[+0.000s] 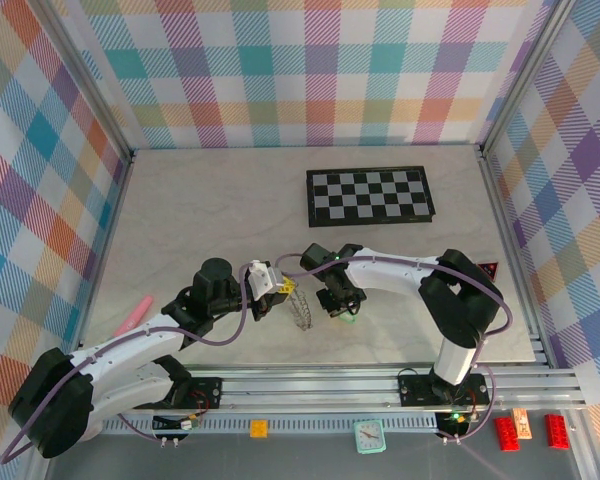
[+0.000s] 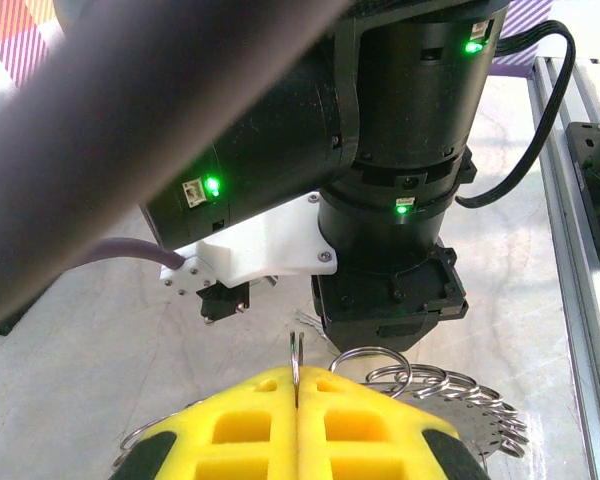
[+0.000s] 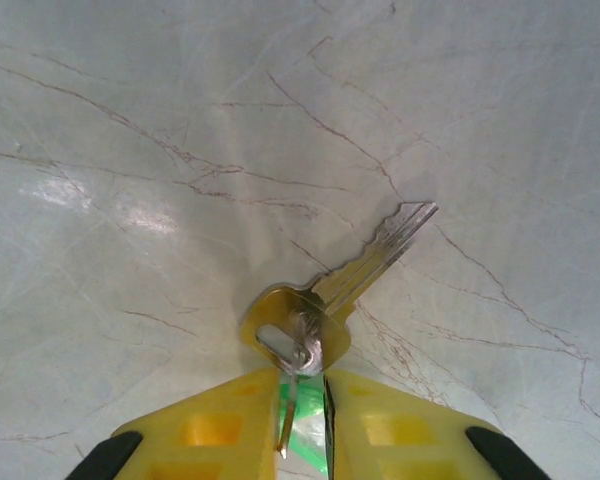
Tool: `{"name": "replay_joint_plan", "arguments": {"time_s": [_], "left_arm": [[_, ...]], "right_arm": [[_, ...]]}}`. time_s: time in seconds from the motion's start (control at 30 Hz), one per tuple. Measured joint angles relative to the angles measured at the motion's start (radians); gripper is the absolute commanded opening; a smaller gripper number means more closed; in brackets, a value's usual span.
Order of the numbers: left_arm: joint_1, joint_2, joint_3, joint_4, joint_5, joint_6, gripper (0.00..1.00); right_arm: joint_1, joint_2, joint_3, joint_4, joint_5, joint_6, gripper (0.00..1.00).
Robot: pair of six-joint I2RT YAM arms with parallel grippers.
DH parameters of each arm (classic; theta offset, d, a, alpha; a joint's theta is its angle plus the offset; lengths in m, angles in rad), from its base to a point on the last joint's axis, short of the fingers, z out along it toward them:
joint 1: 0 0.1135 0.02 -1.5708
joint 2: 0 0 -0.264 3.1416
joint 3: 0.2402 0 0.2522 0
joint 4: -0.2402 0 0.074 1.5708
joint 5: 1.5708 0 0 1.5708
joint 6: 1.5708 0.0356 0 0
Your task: Put the keys on the keyring
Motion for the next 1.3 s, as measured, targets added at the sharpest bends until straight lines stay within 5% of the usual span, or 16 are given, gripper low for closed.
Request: {"name": "replay_joint_plan", "arguments": {"time_s": [0.83,1.13,1.3], "left_arm": [[0.0,0.0,0.0,0.0,0.0,0.0,0.0],[0.0,0.0,0.0,-0.003,0.0,0.0,0.0],[0.0,0.0,0.001,-0.017,0.0,0.0,0.0]], "right_arm": [[0.0,0.008,0.015,-0.012,-0.001,-0.022,0.12],[0.0,0.01,0.016,-0.019,0.009,-0.023,0.0],[0.0,-0.1,-0.016,0.024,0.053,-0.056,0.0]]}}
